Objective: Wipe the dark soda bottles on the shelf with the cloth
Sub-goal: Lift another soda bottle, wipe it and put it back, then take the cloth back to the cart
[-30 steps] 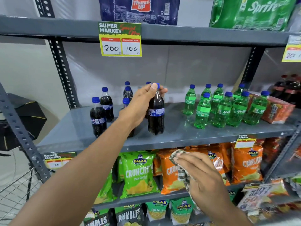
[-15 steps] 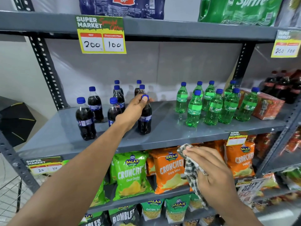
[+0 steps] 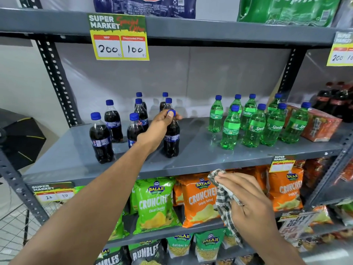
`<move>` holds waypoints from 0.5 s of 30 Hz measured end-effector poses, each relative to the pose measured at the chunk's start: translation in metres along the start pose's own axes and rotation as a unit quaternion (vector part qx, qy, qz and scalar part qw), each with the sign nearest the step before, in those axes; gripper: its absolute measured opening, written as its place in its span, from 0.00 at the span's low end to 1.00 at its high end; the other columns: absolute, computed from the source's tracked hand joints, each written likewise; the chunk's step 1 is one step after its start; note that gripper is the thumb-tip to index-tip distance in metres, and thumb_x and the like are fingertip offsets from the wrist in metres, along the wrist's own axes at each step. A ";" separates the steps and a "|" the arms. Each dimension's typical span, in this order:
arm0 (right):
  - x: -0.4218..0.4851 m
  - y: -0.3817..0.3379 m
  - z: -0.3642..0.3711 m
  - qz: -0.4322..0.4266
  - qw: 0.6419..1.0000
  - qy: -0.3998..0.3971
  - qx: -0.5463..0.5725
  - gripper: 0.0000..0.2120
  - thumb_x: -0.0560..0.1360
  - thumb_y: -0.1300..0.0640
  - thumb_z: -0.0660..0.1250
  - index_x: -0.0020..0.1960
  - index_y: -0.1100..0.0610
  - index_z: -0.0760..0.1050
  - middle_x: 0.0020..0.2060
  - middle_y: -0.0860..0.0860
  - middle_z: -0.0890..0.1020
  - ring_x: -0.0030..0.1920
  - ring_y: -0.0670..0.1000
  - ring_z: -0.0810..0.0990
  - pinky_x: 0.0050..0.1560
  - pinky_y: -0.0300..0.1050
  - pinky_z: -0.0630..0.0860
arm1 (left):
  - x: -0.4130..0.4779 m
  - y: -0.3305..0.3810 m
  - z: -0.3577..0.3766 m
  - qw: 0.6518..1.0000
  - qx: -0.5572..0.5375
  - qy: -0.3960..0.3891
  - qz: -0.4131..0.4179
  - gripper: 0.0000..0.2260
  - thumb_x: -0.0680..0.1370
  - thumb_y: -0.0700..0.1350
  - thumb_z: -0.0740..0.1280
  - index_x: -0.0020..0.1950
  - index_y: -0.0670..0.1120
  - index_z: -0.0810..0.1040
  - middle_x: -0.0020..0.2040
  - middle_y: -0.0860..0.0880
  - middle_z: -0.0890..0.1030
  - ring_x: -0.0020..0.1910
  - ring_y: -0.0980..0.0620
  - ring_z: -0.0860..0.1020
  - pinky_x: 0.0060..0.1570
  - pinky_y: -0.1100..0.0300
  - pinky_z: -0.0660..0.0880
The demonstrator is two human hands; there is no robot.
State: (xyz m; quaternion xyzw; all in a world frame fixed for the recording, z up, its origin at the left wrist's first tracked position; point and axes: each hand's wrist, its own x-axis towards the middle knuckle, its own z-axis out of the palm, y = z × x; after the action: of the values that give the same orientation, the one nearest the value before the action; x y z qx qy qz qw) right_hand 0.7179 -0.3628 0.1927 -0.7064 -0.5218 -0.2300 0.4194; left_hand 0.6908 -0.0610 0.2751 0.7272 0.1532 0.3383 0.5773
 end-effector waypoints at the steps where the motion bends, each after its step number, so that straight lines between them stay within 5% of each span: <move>1: 0.000 0.000 0.001 -0.001 1.000 0.000 0.001 0.33 0.62 0.76 0.59 0.62 0.56 0.80 0.59 0.41 0.80 0.62 0.49 0.75 0.66 0.37 0.70 | 0.000 -0.001 0.000 1.000 -0.003 0.000 -0.001 0.11 0.85 0.46 0.56 0.55 0.50 0.78 0.53 0.52 0.85 0.61 0.49 0.79 0.68 0.47 0.70; 5: 0.002 -0.001 0.001 -0.005 1.000 0.007 0.001 0.32 0.62 0.77 0.59 0.62 0.57 0.81 0.58 0.43 0.81 0.61 0.48 0.75 0.66 0.35 0.69 | -0.001 0.002 0.001 1.000 -0.005 -0.009 -0.003 0.11 0.86 0.45 0.55 0.60 0.45 0.76 0.55 0.49 0.83 0.60 0.51 0.78 0.66 0.52 0.70; 9: 0.004 -0.003 0.000 -0.004 1.000 0.014 0.003 0.32 0.62 0.77 0.59 0.61 0.58 0.81 0.57 0.44 0.81 0.62 0.47 0.75 0.66 0.33 0.67 | -0.004 0.002 -0.001 0.999 0.034 -0.032 -0.001 0.12 0.86 0.49 0.55 0.67 0.50 0.71 0.66 0.49 0.78 0.69 0.51 0.73 0.73 0.50 0.63; 12: 0.007 -0.005 -0.003 -0.006 1.000 0.018 0.008 0.32 0.63 0.76 0.60 0.62 0.57 0.81 0.58 0.44 0.81 0.62 0.48 0.75 0.66 0.33 0.68 | -0.012 0.009 -0.002 0.994 0.101 -0.031 0.014 0.23 0.85 0.57 0.52 0.79 0.52 0.57 0.76 0.52 0.68 0.71 0.55 0.66 0.74 0.51 0.58; 15: 0.012 -0.010 -0.005 -0.003 1.000 0.018 0.018 0.32 0.64 0.77 0.61 0.62 0.55 0.80 0.58 0.42 0.80 0.61 0.49 0.76 0.67 0.32 0.67 | -0.024 0.022 0.003 0.988 0.133 -0.001 0.077 0.27 0.85 0.54 0.55 0.81 0.49 0.49 0.80 0.52 0.61 0.74 0.58 0.61 0.74 0.55 0.58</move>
State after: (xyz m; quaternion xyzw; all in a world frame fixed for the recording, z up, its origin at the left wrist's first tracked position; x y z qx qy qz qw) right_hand 0.7137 -0.3596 0.2080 -0.6926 -0.5204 -0.2349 0.4409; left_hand 0.6719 -0.0846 0.2882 0.8078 0.1400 0.3573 0.4475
